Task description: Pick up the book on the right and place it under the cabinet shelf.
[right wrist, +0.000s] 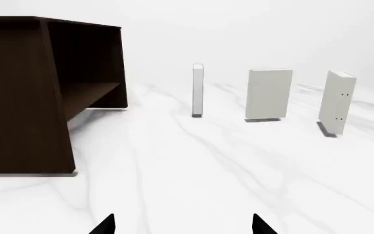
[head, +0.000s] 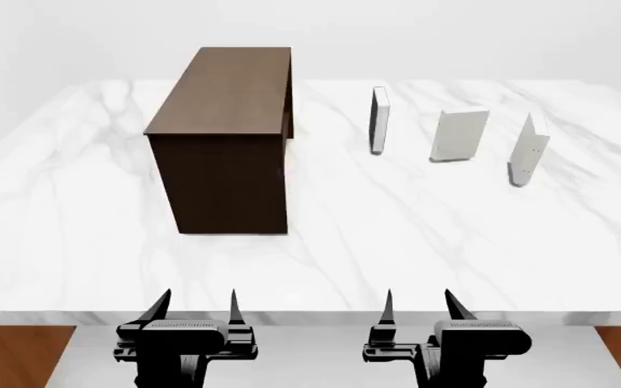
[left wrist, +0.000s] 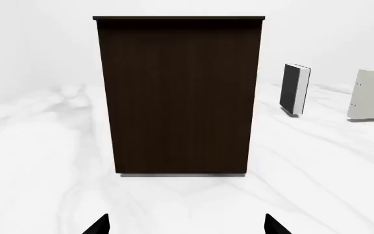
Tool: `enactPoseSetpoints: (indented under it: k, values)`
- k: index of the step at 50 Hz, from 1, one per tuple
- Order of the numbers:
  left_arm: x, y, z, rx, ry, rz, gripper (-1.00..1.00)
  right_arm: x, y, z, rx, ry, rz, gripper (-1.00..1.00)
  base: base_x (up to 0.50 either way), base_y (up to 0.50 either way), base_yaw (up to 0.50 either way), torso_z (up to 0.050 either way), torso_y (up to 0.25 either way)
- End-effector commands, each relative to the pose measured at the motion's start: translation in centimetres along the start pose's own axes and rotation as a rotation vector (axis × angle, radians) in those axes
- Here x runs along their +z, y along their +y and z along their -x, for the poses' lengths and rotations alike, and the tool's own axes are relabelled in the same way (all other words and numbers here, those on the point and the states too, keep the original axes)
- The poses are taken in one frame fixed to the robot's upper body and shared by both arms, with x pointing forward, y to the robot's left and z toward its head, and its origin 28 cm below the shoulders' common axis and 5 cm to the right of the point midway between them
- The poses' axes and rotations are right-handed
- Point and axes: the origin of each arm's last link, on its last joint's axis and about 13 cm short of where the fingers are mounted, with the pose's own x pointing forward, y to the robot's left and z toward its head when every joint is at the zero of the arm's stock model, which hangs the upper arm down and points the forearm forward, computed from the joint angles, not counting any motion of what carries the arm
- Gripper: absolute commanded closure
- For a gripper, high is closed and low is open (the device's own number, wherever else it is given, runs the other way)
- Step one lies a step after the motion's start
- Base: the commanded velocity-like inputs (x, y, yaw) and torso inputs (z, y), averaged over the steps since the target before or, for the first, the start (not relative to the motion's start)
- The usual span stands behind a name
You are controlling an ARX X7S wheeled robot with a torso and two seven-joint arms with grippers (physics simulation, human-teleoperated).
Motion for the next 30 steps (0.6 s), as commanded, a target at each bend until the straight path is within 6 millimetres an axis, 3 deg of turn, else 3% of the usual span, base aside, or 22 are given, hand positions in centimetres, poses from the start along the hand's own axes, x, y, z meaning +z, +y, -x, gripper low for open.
enactPoseSetpoints:
  k: [1,9,21,24,30]
  values:
    - [0.0,0.0,0.0,0.000,-0.001,-0.003,-1.00,0.0,0.1,0.0,0.001,-0.001,0.003,-1.00,0.00,0.00,0.00,0.000,0.000]
    - [0.1,-0.1,0.2,-0.016,-0.007,-0.009,-1.00,0.0,0.1,0.1,-0.001,-0.003,0.006,-1.00,0.00,0.00,0.00,0.003,0.000]
    - [0.6,0.0,0.1,-0.022,-0.002,-0.020,-1.00,0.3,0.0,0.0,-0.010,-0.003,-0.012,-1.00,0.00,0.00,0.00,0.050,0.000]
    - [1.5,0.1,0.1,-0.016,-0.007,-0.027,-1.00,0.9,-0.1,-0.1,-0.016,-0.010,-0.018,-1.00,0.00,0.00,0.00,0.050,0.000]
    - [6.3,1.2,-0.7,-0.006,-0.042,-0.062,-1.00,4.3,-0.7,-1.0,-0.044,-0.021,-0.027,-1.00,0.00,0.00,0.00,0.050,0.000]
